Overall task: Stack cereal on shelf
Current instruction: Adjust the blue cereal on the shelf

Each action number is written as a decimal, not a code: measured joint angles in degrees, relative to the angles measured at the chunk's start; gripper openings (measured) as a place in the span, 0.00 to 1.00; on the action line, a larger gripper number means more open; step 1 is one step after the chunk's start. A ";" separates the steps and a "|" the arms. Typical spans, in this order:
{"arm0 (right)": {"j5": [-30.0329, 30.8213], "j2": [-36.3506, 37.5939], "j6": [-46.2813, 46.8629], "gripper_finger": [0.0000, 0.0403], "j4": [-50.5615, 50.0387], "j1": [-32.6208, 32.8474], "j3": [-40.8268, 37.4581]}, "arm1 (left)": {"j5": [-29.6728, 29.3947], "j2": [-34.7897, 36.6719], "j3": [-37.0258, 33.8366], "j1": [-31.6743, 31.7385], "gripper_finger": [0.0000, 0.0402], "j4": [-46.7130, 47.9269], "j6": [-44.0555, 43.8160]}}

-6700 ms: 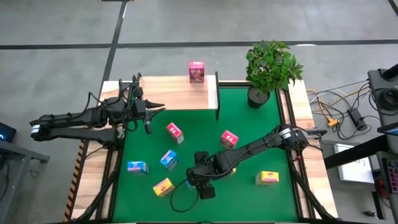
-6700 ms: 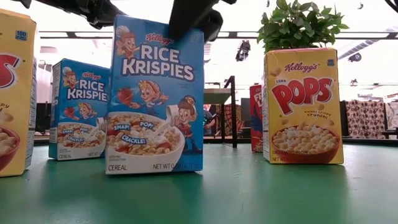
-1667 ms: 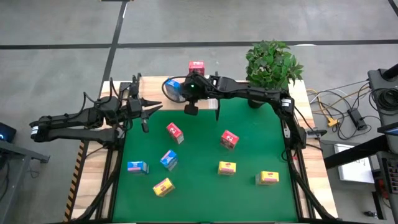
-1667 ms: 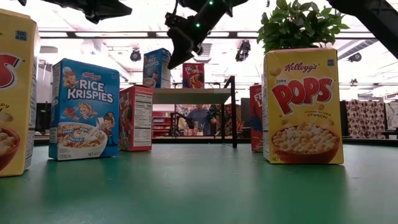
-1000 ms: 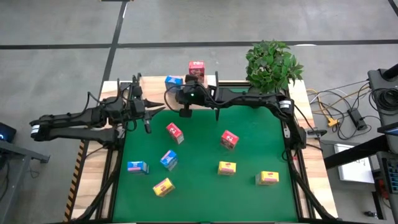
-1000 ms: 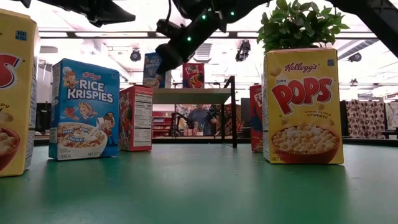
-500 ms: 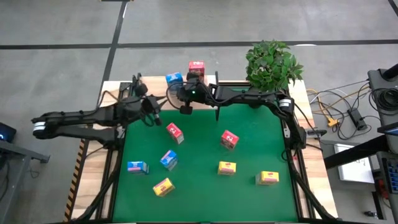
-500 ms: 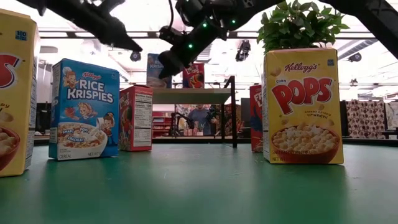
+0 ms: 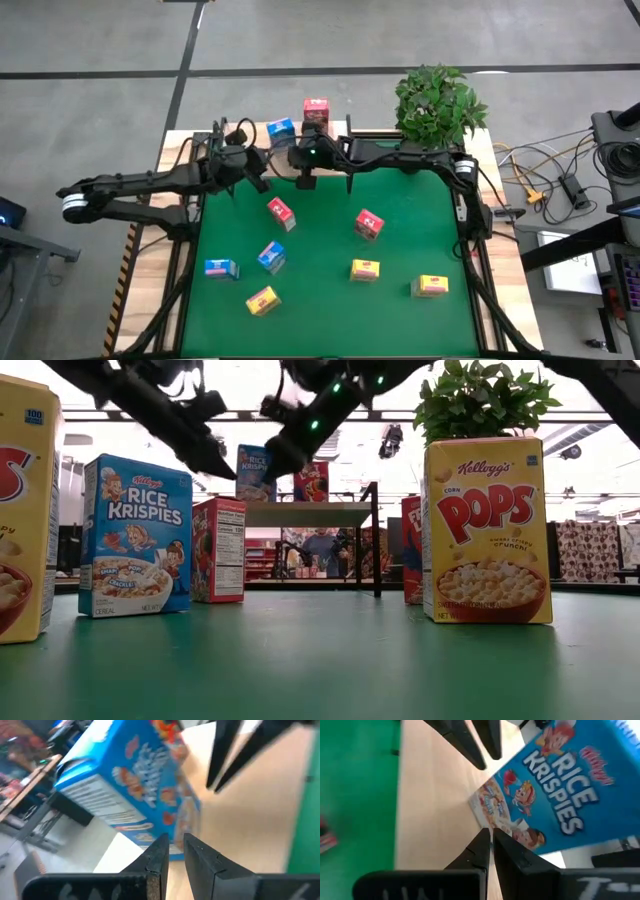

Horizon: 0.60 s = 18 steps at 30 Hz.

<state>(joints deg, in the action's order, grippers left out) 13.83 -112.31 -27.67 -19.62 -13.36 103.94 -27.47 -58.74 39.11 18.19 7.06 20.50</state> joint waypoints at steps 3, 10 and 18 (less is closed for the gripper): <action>-1.48 2.97 0.64 0.03 -5.50 0.91 -0.01 | 7.52 2.25 3.15 -1.19 0.10 7.93 0.03; -12.61 11.33 3.67 0.03 -8.09 1.64 -6.79 | 19.26 5.66 12.86 -1.62 0.10 13.05 0.75; -13.91 21.58 3.81 0.03 1.88 3.98 -22.34 | 18.41 0.84 21.57 1.74 0.22 12.90 3.29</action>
<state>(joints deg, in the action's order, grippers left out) -0.08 -90.73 -23.86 -17.73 -9.38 81.60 -9.06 -57.91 60.69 19.93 19.97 23.79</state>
